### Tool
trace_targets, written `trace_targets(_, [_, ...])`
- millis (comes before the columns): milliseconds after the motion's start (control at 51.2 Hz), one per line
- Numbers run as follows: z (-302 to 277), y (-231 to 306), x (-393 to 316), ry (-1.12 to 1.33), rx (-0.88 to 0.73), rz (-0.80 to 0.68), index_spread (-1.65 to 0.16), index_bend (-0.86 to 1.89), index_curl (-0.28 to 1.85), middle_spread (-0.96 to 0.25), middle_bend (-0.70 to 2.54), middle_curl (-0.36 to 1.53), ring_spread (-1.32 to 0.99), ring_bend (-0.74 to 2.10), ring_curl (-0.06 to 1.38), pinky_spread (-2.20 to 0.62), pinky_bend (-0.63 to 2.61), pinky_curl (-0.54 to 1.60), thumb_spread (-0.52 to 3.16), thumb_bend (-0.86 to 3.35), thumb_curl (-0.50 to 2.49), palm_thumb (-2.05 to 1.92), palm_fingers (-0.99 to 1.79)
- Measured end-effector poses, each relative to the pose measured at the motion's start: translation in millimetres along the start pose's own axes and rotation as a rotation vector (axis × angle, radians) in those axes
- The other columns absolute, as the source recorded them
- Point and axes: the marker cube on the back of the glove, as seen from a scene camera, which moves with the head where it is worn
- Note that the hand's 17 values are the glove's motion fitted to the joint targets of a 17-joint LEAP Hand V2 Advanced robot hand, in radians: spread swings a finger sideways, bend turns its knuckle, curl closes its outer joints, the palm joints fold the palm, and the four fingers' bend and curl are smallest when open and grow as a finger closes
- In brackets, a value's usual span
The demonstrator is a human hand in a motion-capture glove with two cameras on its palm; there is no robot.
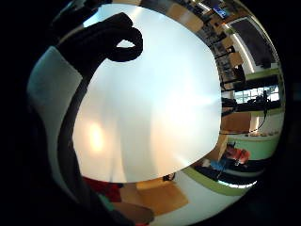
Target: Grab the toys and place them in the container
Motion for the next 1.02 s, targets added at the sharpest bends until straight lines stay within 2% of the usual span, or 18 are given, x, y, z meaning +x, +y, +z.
trace_targets(176, [6, 10, 13, -0.011, -0.021, 0.026, -0.4, 0.23, 0.52, -0.14, 0.29, 0.36, -0.14, 0.44, 0.18, 0.02, 0.87, 0.3, 1.21, -0.04, 0.29, -0.04, 0.11])
trace_targets(469, [4, 23, 15, 0.019, 0.043, 0.111, -0.4, 0.22, 0.5, -0.14, 0.25, 0.35, -0.13, 0.39, 0.18, 0.02, 0.83, 0.3, 1.22, -0.04, 0.29, -0.04, 0.13])
trace_targets(703, [0, 29, -4, -0.058, 0.074, 0.093, -0.4, 0.23, 0.49, -0.14, 0.22, 0.35, -0.13, 0.36, 0.18, 0.02, 0.8, 0.3, 1.22, -0.04, 0.28, -0.03, 0.16])
trace_targets(1016, [2, 23, -14, -0.041, 0.049, 0.054, -0.4, 0.22, 0.48, -0.13, 0.19, 0.36, -0.12, 0.32, 0.18, 0.02, 0.77, 0.3, 1.22, -0.04, 0.28, -0.04, 0.17])
